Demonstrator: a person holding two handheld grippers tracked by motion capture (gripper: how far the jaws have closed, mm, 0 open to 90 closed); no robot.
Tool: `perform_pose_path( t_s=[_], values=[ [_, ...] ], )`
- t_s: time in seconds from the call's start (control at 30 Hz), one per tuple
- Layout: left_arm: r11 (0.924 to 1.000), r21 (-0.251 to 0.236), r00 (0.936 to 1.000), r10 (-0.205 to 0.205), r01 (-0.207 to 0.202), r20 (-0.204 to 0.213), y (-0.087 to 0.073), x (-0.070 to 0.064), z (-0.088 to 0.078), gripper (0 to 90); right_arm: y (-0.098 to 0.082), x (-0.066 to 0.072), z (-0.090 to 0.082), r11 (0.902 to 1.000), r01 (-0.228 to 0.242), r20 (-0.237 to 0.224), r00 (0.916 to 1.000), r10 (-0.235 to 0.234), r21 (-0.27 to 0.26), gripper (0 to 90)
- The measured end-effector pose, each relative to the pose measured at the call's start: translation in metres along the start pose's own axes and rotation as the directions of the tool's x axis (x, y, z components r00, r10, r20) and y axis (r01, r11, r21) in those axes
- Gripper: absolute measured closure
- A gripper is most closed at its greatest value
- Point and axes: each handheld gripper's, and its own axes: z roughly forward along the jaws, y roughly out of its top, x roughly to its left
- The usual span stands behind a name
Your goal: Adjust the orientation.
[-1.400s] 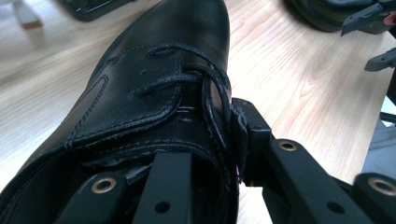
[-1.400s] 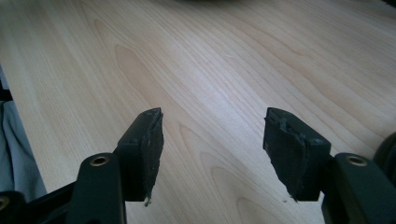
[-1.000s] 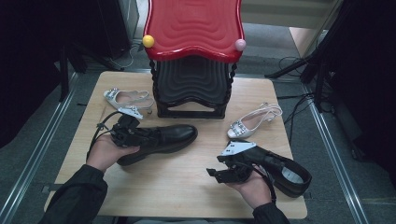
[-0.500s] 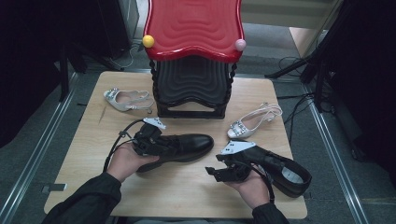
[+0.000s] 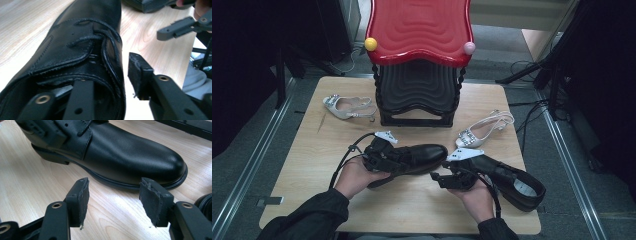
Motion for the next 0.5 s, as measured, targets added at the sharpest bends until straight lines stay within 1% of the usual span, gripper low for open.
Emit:
perform_pose_path(
  t_s=[0.03,0.07,0.13,0.17,0.2,0.27,0.3,0.37,0.47,0.5],
  values=[
    [1.0,0.003,1.0,0.008,-0.008,-0.001,-0.001,0.0,-0.002,60.7,0.0,0.0,0.001,1.0,-0.002,-0.002,1.0,0.002,0.001,43.2],
    [1.0,0.004,1.0,0.004,-0.004,0.001,-0.001,0.0,-0.003,54.5,0.001,0.0,0.002,1.0,-0.007,-0.003,1.0,0.007,-0.001,43.3],
    [0.9997,0.022,0.9999,0.014,-0.014,-0.001,-0.003,0.001,-0.005,45.2,0.001,0.0,0.004,1.0,-0.005,-0.004,1.0,0.005,0.001,43.6],
    [0.9993,0.026,0.9997,0.025,-0.025,-0.003,-0.004,0.001,-0.007,44.1,0.002,0.0,0.005,1.0,-0.004,-0.006,1.0,0.004,0.003,43.9],
    [0.9993,0.026,0.9996,0.027,-0.027,-0.007,-0.006,0.001,-0.009,42.3,0.002,0.0,0.007,1.0,-0.007,-0.005,1.0,0.007,0.005,43.9],
    [0.9994,0.027,0.9997,0.022,-0.022,-0.012,-0.008,0.003,-0.014,40.8,0.002,0.0,0.008,1.0,-0.005,-0.007,1.0,0.005,0.007,44.9],
    [0.9995,0.026,0.9998,0.017,-0.016,-0.008,-0.009,0.005,-0.016,40.0,0.003,0.001,0.009,1.0,-0.006,-0.009,0.9999,0.006,0.008,45.8],
    [0.9999,0.012,0.9999,0.008,-0.008,-0.012,-0.01,0.005,-0.021,39.0,0.003,0.0,0.011,1.0,-0.008,-0.012,0.9999,0.008,0.006,47.9],
    [0.9999,0.011,1.0,0.005,-0.005,0.004,-0.012,0.006,-0.03,37.4,0.004,0.0,0.013,0.9998,-0.019,-0.015,0.9997,0.019,0.007,51.2],
    [0.9999,0.011,0.9999,0.01,-0.01,0.007,-0.013,0.006,-0.033,36.8,0.004,-0.001,0.014,0.9997,-0.023,-0.014,0.9996,0.023,0.005,52.0]
  ],
)
